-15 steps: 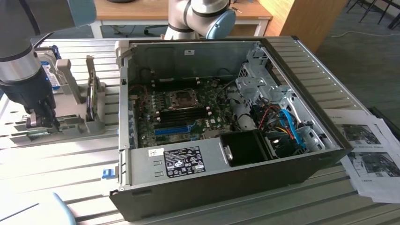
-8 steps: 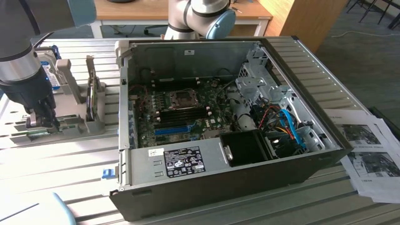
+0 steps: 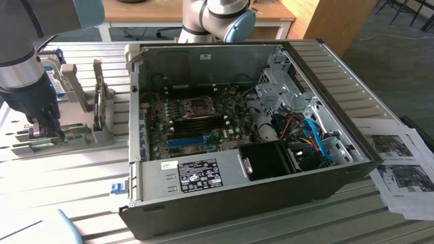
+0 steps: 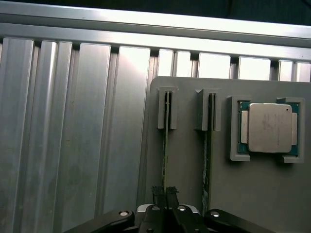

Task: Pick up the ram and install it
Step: 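Pick up the ram and move it above insertion slot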

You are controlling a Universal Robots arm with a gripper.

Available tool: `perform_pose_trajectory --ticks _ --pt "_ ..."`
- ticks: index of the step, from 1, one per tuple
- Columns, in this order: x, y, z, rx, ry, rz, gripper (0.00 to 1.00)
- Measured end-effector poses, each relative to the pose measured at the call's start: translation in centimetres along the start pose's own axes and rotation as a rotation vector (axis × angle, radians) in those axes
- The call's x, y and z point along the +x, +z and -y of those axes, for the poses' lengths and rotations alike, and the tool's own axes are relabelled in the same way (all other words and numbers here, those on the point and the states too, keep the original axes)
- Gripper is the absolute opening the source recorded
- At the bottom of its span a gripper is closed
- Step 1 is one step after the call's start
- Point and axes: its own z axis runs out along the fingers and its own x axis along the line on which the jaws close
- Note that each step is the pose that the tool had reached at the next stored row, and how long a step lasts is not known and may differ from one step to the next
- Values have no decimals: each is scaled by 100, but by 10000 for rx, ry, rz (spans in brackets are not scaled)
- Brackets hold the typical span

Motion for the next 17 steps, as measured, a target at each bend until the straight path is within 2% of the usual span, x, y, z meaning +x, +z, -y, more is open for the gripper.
perform_pose_trajectory --ticks 10,17 --pt "0 -1 0 1 7 1 11" --pt "1 -50 -2 0 9 0 11"
